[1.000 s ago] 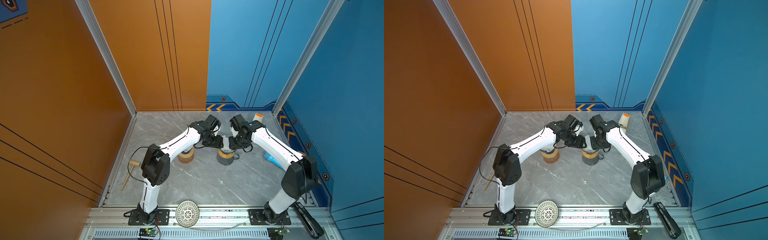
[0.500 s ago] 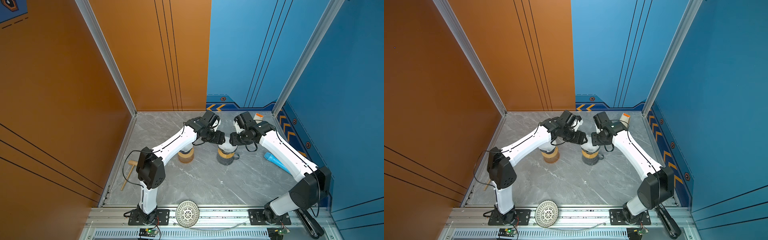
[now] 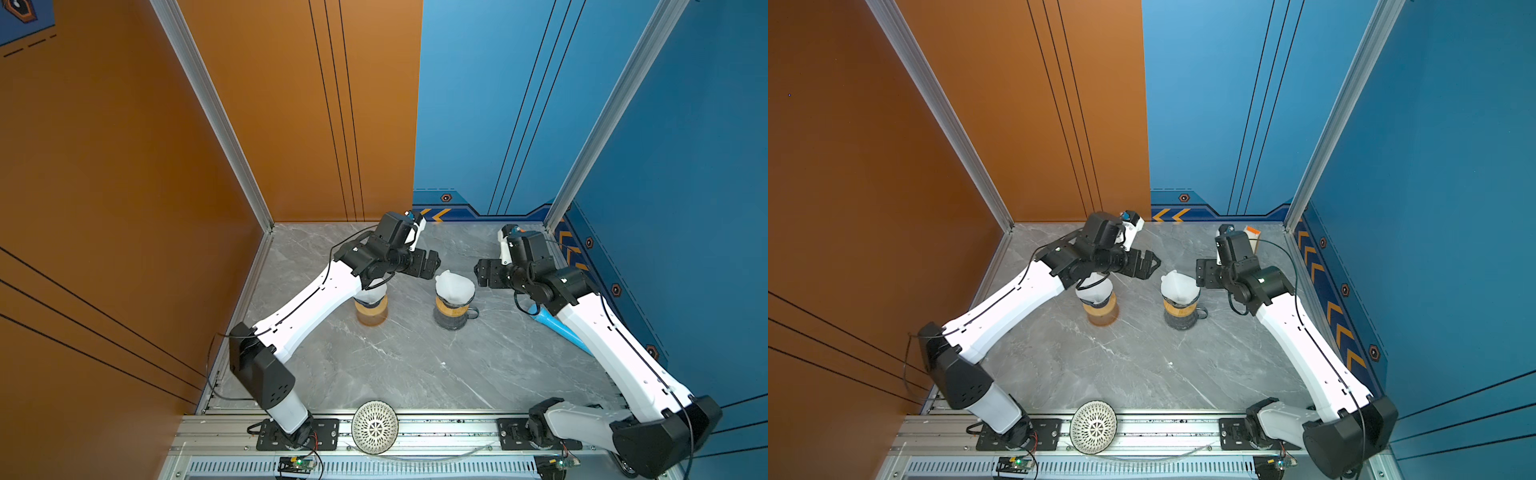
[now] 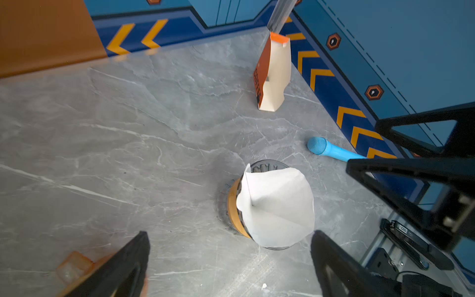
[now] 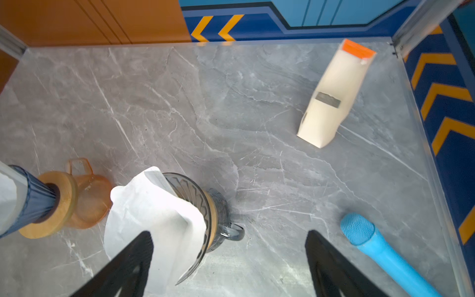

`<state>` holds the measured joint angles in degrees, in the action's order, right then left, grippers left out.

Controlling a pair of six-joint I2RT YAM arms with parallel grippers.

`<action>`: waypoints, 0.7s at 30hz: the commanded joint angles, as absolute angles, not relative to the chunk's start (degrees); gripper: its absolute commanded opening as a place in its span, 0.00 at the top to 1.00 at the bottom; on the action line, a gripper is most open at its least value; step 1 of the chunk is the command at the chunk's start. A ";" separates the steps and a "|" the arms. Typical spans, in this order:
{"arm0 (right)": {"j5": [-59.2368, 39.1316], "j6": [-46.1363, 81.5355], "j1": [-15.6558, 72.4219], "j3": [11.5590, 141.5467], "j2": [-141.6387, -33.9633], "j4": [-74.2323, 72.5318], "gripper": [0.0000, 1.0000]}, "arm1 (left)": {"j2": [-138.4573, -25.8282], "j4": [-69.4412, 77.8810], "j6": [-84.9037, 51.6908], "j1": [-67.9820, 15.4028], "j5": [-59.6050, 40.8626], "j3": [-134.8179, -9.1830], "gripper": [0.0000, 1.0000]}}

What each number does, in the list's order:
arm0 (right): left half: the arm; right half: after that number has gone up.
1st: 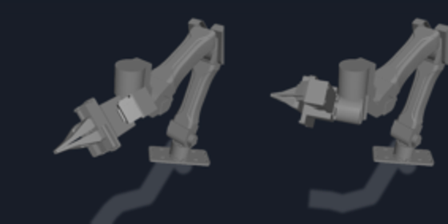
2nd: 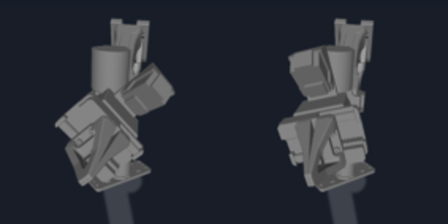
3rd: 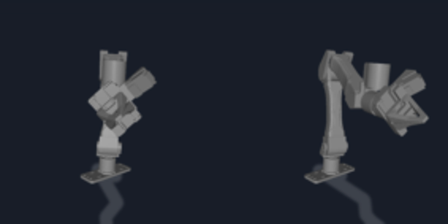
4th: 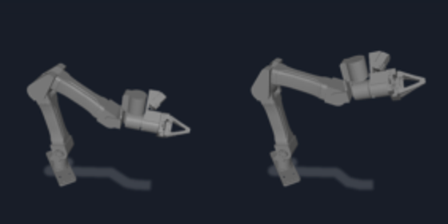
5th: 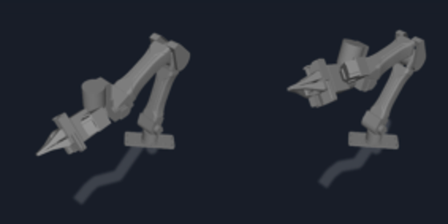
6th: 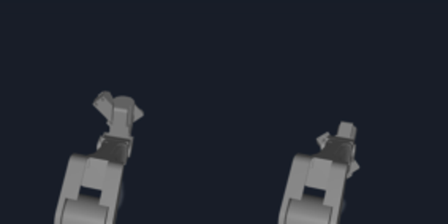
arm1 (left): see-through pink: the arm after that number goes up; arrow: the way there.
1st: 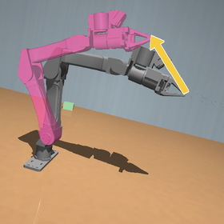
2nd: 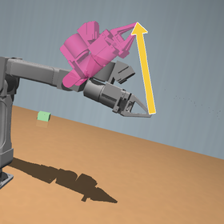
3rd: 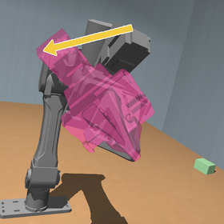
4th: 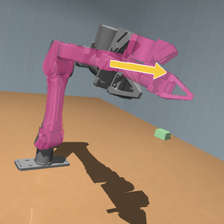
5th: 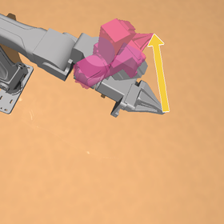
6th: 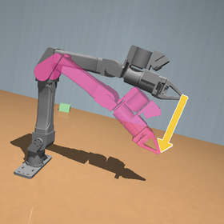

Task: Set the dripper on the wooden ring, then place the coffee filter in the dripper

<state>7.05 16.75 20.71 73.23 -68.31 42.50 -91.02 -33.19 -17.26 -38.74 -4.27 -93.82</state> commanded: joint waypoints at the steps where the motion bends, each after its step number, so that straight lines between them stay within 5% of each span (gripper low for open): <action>1: 10.62 16.92 18.46 69.41 -63.56 36.03 0.00 | -85.00 -24.10 -14.28 -36.84 1.45 -87.32 0.02; 8: 10.88 17.05 12.05 61.70 -55.86 29.88 0.00 | -70.71 -11.79 -13.71 -29.00 4.74 -70.86 0.02; 21: 19.44 19.70 1.24 45.02 -49.25 16.76 0.00 | -54.31 -11.29 -11.08 -13.21 16.96 -49.22 0.02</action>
